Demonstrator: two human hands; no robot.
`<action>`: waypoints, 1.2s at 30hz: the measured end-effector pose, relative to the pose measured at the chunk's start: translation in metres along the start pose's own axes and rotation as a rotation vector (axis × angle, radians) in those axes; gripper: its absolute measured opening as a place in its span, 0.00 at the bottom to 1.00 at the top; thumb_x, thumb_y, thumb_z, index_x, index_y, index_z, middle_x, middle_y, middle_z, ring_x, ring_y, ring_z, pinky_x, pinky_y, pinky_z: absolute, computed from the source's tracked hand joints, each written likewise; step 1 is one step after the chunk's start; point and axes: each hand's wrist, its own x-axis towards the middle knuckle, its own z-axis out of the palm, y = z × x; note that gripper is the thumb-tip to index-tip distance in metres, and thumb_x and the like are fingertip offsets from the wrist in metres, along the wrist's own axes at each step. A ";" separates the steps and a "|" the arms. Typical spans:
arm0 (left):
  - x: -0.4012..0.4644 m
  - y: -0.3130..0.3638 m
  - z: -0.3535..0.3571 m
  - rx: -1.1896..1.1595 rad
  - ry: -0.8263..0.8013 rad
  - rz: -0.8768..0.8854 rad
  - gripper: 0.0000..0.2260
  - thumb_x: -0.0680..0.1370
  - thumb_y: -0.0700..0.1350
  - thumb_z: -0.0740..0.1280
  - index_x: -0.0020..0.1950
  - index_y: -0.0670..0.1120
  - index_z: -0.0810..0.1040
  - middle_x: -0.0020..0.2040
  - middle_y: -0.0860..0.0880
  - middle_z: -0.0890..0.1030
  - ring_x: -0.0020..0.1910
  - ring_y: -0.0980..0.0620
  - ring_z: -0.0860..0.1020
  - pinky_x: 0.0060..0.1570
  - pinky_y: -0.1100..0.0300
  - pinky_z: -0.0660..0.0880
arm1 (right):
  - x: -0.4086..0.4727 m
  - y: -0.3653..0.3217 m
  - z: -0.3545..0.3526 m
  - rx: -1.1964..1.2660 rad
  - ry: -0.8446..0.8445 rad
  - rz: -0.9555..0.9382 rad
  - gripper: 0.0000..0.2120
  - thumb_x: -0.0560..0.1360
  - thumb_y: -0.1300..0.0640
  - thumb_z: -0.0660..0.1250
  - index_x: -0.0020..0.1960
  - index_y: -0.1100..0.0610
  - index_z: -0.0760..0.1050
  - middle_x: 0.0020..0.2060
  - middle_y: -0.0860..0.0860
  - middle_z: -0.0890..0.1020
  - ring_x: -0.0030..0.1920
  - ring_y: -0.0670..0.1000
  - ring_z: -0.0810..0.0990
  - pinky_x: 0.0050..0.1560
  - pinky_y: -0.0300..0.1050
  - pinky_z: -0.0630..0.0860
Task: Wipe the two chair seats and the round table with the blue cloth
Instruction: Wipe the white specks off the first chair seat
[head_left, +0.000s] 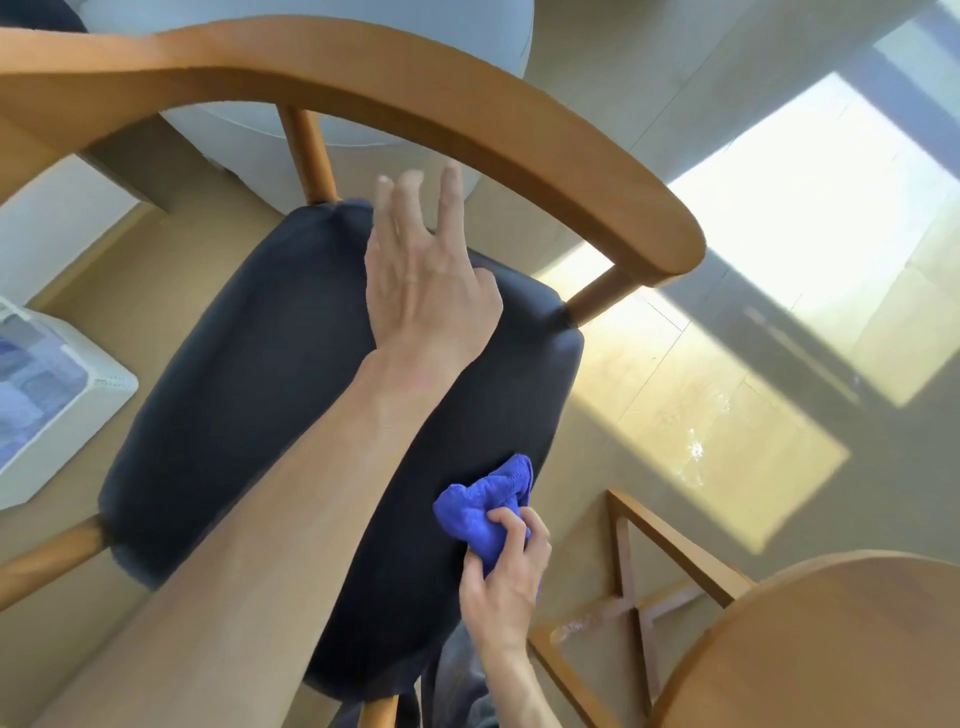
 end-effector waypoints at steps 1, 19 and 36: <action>-0.014 -0.002 0.003 -0.016 -0.022 0.001 0.32 0.76 0.42 0.61 0.79 0.45 0.53 0.75 0.41 0.57 0.76 0.39 0.53 0.68 0.47 0.65 | -0.008 0.001 0.002 0.005 -0.002 0.013 0.28 0.66 0.68 0.69 0.53 0.40 0.66 0.58 0.38 0.63 0.59 0.39 0.63 0.57 0.29 0.60; -0.169 -0.108 0.026 -0.044 -0.290 -0.193 0.23 0.77 0.41 0.60 0.72 0.40 0.64 0.71 0.44 0.65 0.70 0.44 0.62 0.59 0.50 0.67 | -0.105 0.019 0.020 -0.225 -0.208 -0.371 0.25 0.61 0.63 0.71 0.56 0.49 0.73 0.59 0.49 0.70 0.56 0.52 0.68 0.52 0.49 0.75; -0.213 -0.145 0.041 -0.047 -0.290 -0.335 0.21 0.76 0.40 0.62 0.70 0.40 0.68 0.68 0.44 0.68 0.67 0.43 0.66 0.58 0.47 0.69 | 0.036 -0.032 0.022 -0.409 -0.075 -0.455 0.19 0.66 0.62 0.68 0.56 0.51 0.77 0.57 0.53 0.75 0.49 0.59 0.72 0.48 0.52 0.72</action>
